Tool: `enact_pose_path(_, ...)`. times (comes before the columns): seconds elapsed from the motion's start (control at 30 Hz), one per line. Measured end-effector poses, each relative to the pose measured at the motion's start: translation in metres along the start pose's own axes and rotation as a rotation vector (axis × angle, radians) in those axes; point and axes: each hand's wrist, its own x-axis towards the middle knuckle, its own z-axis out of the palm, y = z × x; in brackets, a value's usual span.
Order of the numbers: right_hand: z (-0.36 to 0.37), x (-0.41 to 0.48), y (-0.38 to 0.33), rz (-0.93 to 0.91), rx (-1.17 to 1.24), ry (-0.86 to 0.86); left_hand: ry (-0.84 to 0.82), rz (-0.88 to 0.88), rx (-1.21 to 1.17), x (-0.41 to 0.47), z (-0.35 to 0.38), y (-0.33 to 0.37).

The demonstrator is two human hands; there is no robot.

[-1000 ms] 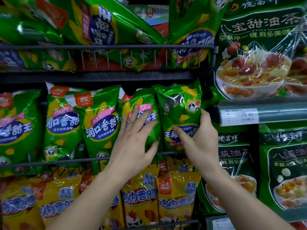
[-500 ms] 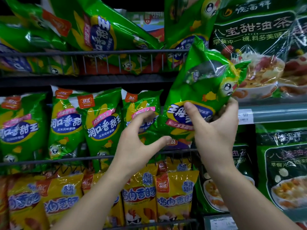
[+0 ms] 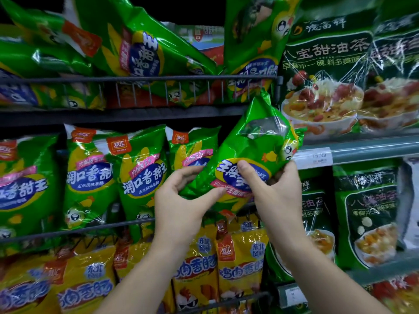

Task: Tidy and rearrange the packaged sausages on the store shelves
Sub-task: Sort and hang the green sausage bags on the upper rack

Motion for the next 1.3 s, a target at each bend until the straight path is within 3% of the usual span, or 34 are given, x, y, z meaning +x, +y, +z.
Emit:
enact_pose_path(0.43, 0.005, -0.045, 0.004, 0.235, -0.165, 0.07, 0.078, -0.011, -0.28, 0.008, -0.047, 0.011)
enact_pose_path(0.53, 0.003, -0.054, -0.003, 0.201, -0.2, 0.133, 0.048, 0.015, -0.262, 0.011, -0.061, 0.012)
enact_pose_path(0.67, 0.0, -0.061, -0.014, 0.02, -0.343, 0.156, -0.064, 0.071, -0.188, 0.008, -0.076, 0.02)
enact_pose_path(0.8, 0.005, -0.062, -0.028, -0.251, -0.644, -0.075, -0.229, 0.076, -0.09, 0.006, -0.085, 0.022)
enact_pose_path(0.9, 0.01, -0.057, -0.041, -0.337, -0.805, -0.319, -0.327, 0.107, -0.05, 0.006, -0.087, 0.024)
enact_pose_path(1.1, 0.009, -0.056, -0.058, -0.088, -0.674, -0.638, -0.432, 0.129, -0.035, 0.005, -0.086, 0.038)
enact_pose_path(1.3, 0.002, -0.054, -0.053, -0.006, -0.514, -0.641, -0.467, 0.2, 0.053, 0.007, -0.075, 0.046)
